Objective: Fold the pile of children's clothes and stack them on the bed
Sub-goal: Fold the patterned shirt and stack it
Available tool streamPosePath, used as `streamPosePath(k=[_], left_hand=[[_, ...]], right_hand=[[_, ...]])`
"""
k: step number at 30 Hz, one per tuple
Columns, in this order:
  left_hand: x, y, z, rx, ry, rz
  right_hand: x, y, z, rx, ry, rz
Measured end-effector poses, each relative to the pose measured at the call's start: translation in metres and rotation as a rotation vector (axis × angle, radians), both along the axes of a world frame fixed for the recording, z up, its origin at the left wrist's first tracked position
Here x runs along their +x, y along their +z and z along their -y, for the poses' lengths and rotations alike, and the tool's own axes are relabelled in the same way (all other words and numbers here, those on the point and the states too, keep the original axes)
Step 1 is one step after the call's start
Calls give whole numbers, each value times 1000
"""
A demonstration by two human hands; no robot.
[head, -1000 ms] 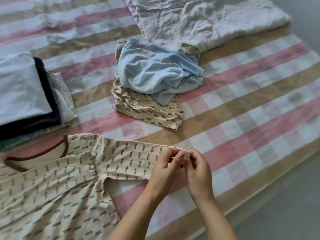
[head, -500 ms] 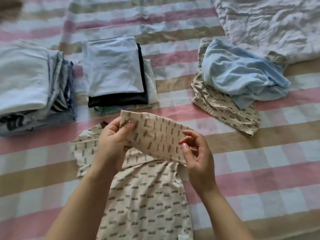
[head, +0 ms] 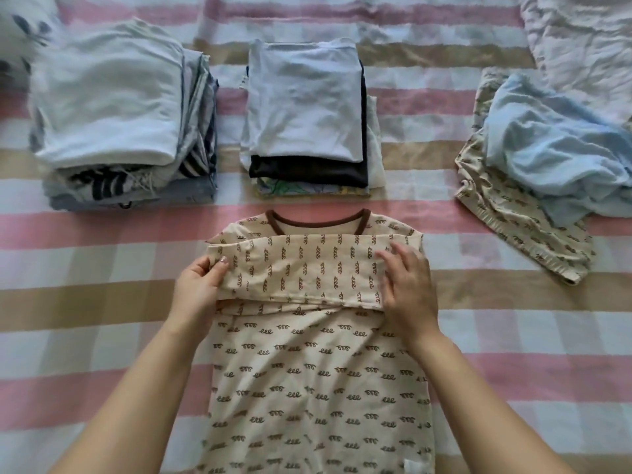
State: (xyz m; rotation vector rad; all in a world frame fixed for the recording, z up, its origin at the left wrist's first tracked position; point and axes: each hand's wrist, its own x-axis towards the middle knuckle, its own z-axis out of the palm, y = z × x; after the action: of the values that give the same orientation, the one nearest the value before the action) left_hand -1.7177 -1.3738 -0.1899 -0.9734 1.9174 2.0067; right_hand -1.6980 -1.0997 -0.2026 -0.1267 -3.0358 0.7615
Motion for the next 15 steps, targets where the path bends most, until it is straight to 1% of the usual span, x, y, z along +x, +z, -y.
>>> streamPosePath(k=[2, 3, 4, 6, 8, 10, 12, 13, 15], left_hand=[[3, -14, 4, -117, 45, -4], [4, -17, 4, -167, 68, -25], [6, -20, 5, -215, 80, -55], [12, -21, 6, -310, 78, -114], [25, -21, 6, -463, 52, -147], [45, -19, 4, -568, 25, -164], [69, -17, -1, -568, 2, -150], [81, -16, -3, -551, 5, -133], [104, -15, -6, -543, 9, -97]], right_hand=[[3, -12, 2, 187, 121, 152], [4, -19, 2, 249, 152, 215], [5, -24, 1, 276, 165, 261], [6, -27, 0, 262, 160, 290], [11, -20, 2, 169, 113, 224], [27, -10, 2, 50, 20, 97], [54, -2, 0, 29, -109, 4], [69, 0, 0, 39, -184, -9], [99, 1, -2, 58, -309, 35]])
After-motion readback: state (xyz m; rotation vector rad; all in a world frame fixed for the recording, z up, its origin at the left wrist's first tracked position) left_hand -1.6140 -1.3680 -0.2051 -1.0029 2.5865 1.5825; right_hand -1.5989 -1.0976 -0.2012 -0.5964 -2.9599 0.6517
